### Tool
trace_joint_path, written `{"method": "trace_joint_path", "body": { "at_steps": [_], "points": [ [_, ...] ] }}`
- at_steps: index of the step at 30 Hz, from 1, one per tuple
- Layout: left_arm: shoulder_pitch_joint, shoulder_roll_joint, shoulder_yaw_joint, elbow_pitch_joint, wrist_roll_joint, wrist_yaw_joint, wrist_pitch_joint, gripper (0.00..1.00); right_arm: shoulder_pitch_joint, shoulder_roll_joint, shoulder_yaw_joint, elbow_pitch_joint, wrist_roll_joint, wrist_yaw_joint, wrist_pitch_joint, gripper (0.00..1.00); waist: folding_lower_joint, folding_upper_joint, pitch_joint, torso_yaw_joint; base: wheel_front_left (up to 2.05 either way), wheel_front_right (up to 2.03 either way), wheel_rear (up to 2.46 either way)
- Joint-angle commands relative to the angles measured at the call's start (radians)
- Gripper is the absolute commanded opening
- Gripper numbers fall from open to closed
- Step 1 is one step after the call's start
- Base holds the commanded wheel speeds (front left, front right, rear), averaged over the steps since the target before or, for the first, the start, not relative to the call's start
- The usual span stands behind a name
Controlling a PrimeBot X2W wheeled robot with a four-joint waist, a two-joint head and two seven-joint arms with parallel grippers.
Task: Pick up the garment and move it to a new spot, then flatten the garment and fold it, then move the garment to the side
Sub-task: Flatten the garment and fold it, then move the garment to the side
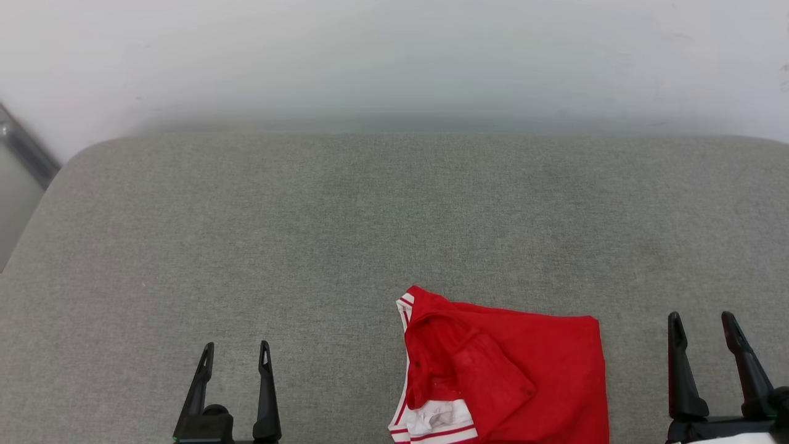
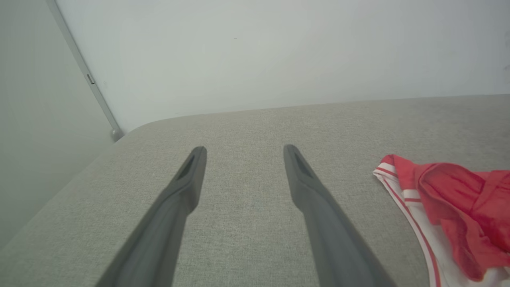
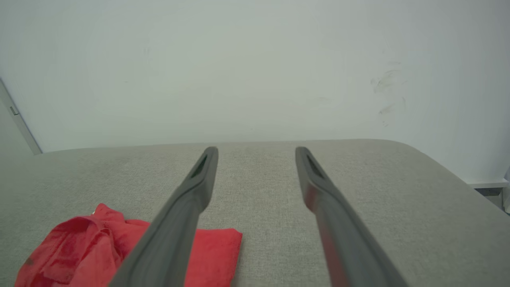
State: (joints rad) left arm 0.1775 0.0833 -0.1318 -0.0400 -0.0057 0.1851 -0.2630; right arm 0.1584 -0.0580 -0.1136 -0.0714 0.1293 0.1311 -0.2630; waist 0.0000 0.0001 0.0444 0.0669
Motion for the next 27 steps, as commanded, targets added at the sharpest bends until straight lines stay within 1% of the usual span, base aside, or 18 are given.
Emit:
{"method": "trace_joint_path", "body": {
  "at_steps": [1,9,16,19,22,24,25,27],
  "points": [
    [0.011,-0.001,0.0,-0.003,0.0,0.001,-0.002,1.0,0.022,0.008,0.001,-0.012,0.0,-0.001,-0.002,1.0,0.0,-0.0001,-0.006,0.003,0.0,0.0,0.0],
    [0.024,-0.002,0.007,-0.003,-0.003,-0.001,-0.002,1.0,0.033,0.009,0.026,0.001,0.004,-0.001,-0.002,1.0,0.0,-0.0001,-0.021,-0.003,0.0,0.0,0.0],
    [0.016,-0.004,0.011,-0.002,-0.003,-0.005,-0.002,1.0,-0.043,0.008,0.058,-0.035,-0.025,-0.001,-0.002,1.0,0.0,-0.0001,-0.019,-0.006,0.0,0.0,0.0],
    [0.008,-0.005,0.014,-0.002,-0.003,-0.005,-0.002,1.0,-0.113,-0.03,0.059,-0.057,-0.033,-0.001,-0.002,1.0,0.0,-0.0001,-0.014,-0.007,0.0,0.0,0.0],
    [0.002,-0.005,0.016,-0.001,-0.003,-0.006,-0.002,1.0,-0.2,-0.08,0.068,-0.041,-0.013,-0.001,-0.002,1.0,0.0,-0.0001,-0.006,-0.011,0.0,0.0,0.0],
    [0.001,-0.006,0.017,-0.001,-0.004,-0.007,-0.002,1.0,-0.255,-0.13,0.099,-0.007,0.0,-0.001,-0.002,1.0,0.0,-0.0001,-0.001,-0.013,0.0,0.0,0.0],
    [0.002,-0.006,0.018,-0.001,-0.004,-0.007,-0.002,1.0,-0.286,-0.158,0.12,0.006,0.005,-0.001,0.007,1.0,0.0,-0.0001,0.002,-0.014,0.0,0.0,0.0],
    [0.001,-0.007,0.019,-0.003,-0.004,-0.009,-0.002,1.0,-0.345,-0.211,0.172,0.04,0.043,-0.001,0.079,1.0,0.0,-0.0001,0.008,-0.017,0.0,0.0,0.0]
  ]
}}
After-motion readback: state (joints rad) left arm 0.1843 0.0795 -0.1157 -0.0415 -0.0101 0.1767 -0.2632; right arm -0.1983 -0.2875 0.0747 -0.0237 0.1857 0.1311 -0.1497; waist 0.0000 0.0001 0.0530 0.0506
